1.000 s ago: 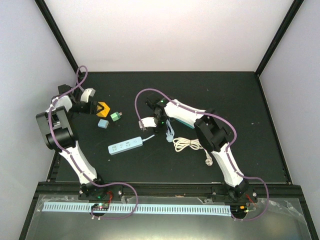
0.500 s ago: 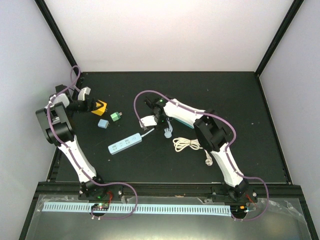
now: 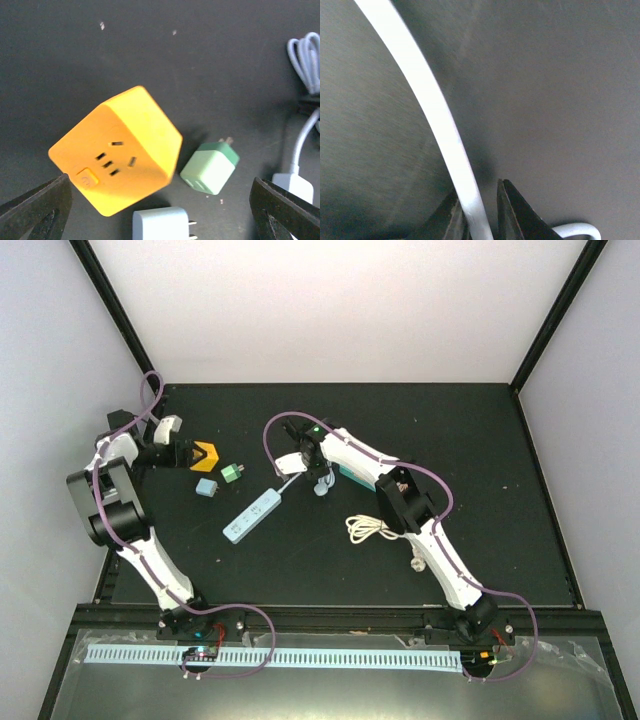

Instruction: Pull the plug off the socket

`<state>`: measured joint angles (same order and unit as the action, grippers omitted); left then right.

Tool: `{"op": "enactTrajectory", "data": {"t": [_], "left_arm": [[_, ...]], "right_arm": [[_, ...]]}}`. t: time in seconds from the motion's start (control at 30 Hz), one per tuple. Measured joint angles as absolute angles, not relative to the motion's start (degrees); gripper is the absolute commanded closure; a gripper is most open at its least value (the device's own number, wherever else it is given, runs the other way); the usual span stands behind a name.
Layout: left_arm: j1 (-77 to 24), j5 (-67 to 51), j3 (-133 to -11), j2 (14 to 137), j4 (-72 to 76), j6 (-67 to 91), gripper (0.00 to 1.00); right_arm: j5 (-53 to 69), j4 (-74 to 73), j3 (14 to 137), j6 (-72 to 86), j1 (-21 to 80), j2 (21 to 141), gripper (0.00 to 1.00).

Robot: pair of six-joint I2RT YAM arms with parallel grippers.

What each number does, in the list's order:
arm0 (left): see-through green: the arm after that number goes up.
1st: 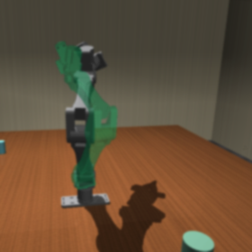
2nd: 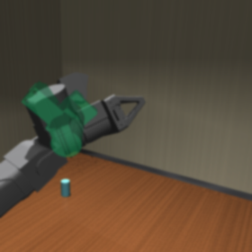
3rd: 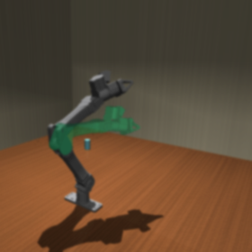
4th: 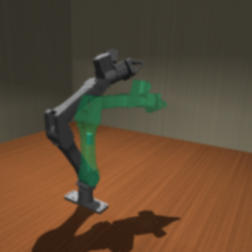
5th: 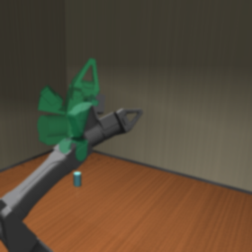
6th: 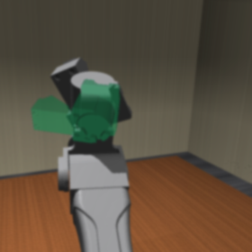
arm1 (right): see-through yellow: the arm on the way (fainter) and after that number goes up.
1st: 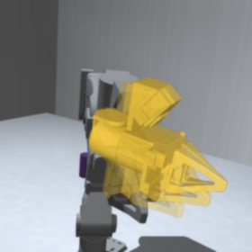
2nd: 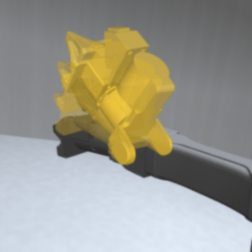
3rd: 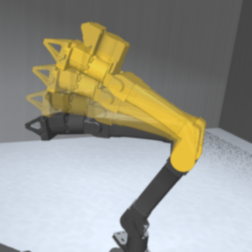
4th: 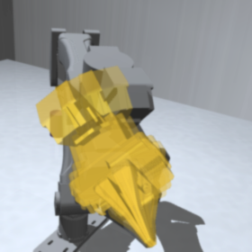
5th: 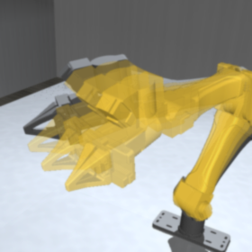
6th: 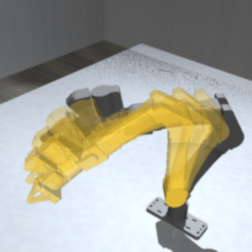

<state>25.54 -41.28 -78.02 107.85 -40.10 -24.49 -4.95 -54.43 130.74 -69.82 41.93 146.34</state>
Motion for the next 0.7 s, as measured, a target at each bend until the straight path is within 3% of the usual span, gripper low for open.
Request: {"op": "enactTrajectory", "data": {"t": [0.43,0.7], "left_arm": [[19.99,-40.86,-70.5,95.2,-39.24,-27.46,0.01],[15.11,-39.81,-68.29,91.39,-39.13,-28.08,0.01]], "right_arm": [[-9.61,-47.46,133.32,-74.32,32.8,148.86,0.85],[-10.76,-42.59,133.32,-71.55,27.16,148.86,0.66]]}}
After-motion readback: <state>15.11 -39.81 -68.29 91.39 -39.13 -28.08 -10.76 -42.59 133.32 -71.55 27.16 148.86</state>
